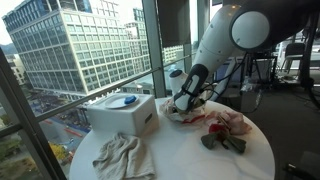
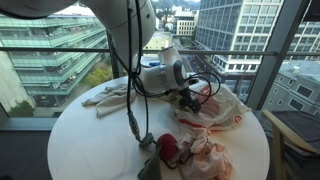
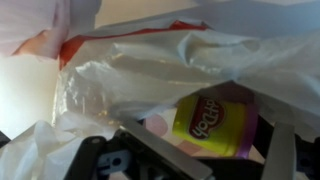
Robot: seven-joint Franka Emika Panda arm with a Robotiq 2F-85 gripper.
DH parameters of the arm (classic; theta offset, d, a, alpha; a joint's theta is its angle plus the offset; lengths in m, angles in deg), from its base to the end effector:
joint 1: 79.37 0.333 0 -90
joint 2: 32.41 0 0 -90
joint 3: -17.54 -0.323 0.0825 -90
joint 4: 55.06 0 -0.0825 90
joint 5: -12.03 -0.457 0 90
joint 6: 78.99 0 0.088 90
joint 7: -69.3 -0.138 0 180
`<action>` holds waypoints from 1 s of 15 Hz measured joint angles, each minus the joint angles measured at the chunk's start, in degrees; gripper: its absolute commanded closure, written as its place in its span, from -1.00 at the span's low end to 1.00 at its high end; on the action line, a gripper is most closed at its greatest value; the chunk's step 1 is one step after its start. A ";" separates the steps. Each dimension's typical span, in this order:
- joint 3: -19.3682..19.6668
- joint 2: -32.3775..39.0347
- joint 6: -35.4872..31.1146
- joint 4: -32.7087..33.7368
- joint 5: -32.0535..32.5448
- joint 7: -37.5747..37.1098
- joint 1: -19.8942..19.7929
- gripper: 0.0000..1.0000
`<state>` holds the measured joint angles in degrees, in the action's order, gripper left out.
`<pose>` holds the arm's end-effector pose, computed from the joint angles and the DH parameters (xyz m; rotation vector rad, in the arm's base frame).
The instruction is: Remove the brown object, the pink shirt, the turnip plushy and the yellow container from the plastic
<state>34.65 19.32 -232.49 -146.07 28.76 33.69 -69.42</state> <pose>0.7641 -0.0714 0.0582 2.7518 -0.5027 0.4065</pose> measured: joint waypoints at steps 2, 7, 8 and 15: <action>-0.04 0.34 -0.32 0.18 -1.10 0.06 0.00 -0.32; -0.25 0.14 -3.40 0.18 -2.58 0.56 0.36 0.32; -0.27 0.00 -3.49 0.17 -2.82 0.63 0.48 0.34; 3.22 -5.47 -5.08 -3.05 -2.87 0.56 5.04 0.34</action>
<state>37.87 13.85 -237.57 -149.12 25.89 34.25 -64.38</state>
